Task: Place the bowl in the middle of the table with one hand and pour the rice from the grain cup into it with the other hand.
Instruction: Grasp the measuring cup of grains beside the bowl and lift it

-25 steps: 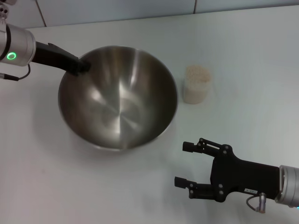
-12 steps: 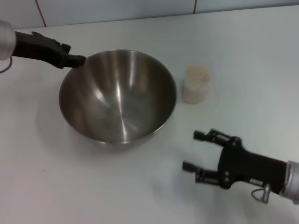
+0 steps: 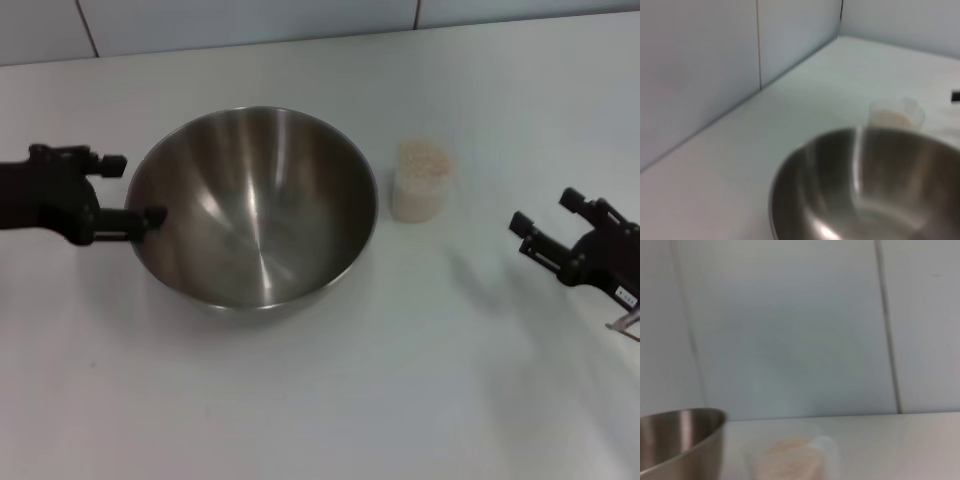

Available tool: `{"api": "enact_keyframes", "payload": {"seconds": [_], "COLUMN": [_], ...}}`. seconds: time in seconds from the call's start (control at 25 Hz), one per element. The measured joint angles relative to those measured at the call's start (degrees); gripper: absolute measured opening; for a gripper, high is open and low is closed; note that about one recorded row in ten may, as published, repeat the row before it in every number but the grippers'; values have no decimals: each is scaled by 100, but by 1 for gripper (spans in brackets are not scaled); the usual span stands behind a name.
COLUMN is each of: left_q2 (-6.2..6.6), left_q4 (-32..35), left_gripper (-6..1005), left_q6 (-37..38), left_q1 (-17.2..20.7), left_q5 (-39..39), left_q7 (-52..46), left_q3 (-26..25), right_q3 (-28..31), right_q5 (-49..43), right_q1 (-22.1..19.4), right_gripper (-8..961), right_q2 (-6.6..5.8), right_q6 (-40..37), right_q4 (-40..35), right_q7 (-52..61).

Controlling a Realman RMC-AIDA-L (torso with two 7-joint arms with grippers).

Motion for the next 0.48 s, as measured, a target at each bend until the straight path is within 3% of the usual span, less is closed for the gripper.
{"api": "enact_keyframes", "payload": {"seconds": [0.12,0.48], "left_q2": [0,3], "left_q4": [-26,-101], "left_gripper": [818,818], "left_q6": [-7,30], "left_q1": [146,206], "left_q5": [-97,-192], "left_q7": [89,149], "left_q3": [36,72], "right_q3": [50,74], "right_q5": [0,0], "right_q1": [220,880], "right_gripper": [827,827], "right_q2": [-1,10], "right_q6": [368,1198], "right_q4": [17,203], "right_q7": [15,10]}}
